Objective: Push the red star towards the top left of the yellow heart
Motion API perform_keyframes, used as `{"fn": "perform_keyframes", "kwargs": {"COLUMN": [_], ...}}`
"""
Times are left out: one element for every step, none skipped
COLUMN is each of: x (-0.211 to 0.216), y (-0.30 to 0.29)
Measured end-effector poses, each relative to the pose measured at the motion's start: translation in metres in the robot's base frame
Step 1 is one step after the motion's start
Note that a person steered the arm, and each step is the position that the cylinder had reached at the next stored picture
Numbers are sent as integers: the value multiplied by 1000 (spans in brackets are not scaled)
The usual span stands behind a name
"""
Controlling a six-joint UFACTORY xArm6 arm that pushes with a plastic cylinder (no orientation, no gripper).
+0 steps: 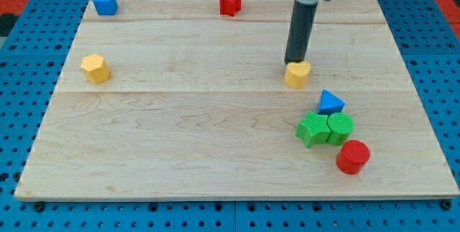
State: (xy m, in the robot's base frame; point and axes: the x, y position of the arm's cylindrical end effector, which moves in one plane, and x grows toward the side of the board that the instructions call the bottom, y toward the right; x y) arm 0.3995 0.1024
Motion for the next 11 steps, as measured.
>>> {"fn": "perform_keyframes", "kwargs": {"x": [21, 44, 44, -37, -135, -177, -203, -206, -157, -119, -102], "y": [-2, -2, -2, 11, 18, 3, -67, -151, -163, -129, -99]}}
